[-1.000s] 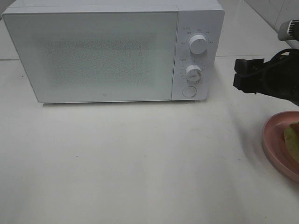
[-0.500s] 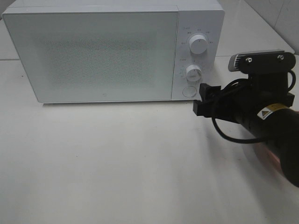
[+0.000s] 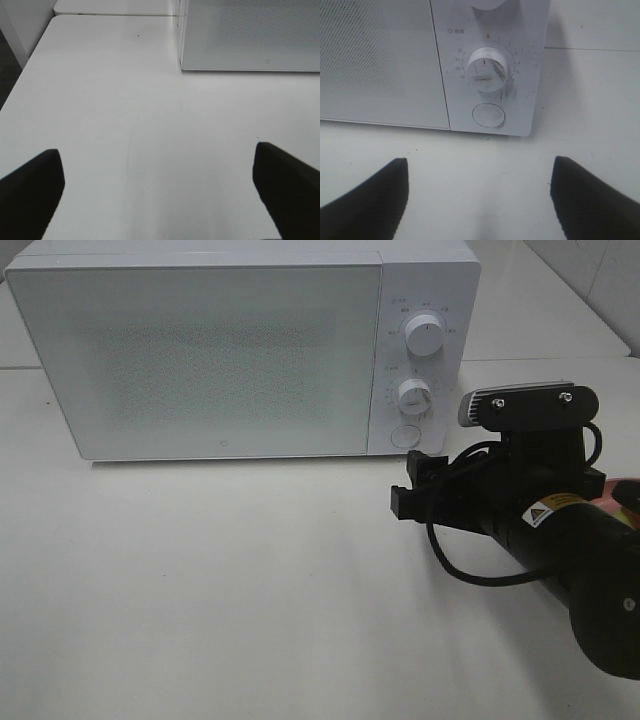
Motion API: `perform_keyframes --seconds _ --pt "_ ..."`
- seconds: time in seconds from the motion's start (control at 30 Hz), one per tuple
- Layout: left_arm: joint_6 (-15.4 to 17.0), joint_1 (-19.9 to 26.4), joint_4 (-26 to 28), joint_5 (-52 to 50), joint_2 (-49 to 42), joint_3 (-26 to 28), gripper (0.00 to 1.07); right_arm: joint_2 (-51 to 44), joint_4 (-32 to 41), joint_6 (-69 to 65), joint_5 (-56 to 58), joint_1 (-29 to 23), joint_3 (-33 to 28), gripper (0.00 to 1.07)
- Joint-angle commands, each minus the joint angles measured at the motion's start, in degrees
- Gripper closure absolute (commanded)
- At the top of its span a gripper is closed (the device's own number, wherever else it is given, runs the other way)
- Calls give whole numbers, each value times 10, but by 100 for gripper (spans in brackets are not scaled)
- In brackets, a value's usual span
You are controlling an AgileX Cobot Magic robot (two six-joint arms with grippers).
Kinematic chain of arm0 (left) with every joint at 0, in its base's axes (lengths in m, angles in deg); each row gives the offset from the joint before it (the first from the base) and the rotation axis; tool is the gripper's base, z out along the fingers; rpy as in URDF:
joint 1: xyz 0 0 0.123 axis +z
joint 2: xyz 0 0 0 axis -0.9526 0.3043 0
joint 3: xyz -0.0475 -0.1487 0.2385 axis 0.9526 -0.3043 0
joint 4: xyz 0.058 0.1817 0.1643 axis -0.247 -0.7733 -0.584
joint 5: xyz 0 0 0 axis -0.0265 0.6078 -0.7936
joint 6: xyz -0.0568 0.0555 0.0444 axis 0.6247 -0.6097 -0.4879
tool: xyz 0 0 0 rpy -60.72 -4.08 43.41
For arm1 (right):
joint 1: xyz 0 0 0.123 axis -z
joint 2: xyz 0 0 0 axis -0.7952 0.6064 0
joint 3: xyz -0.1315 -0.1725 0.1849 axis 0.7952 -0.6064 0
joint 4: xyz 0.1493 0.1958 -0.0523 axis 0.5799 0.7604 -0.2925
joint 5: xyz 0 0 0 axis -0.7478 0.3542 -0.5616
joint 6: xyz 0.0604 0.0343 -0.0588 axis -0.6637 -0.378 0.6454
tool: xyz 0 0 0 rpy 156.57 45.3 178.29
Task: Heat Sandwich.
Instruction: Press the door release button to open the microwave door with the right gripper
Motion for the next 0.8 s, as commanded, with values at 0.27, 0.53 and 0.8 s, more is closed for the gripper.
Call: perform_keyframes --seconds 0.27,0.53,0.8 --pt "1 -1 6 -3 -15 -2 10 -2 1 -175 -7 -2 0 32" --pt "1 -1 6 -3 -15 -2 10 -2 1 -496 6 -2 0 39" --pt "1 -1 6 -3 -15 -2 10 -2 1 -761 18 -2 0 56"
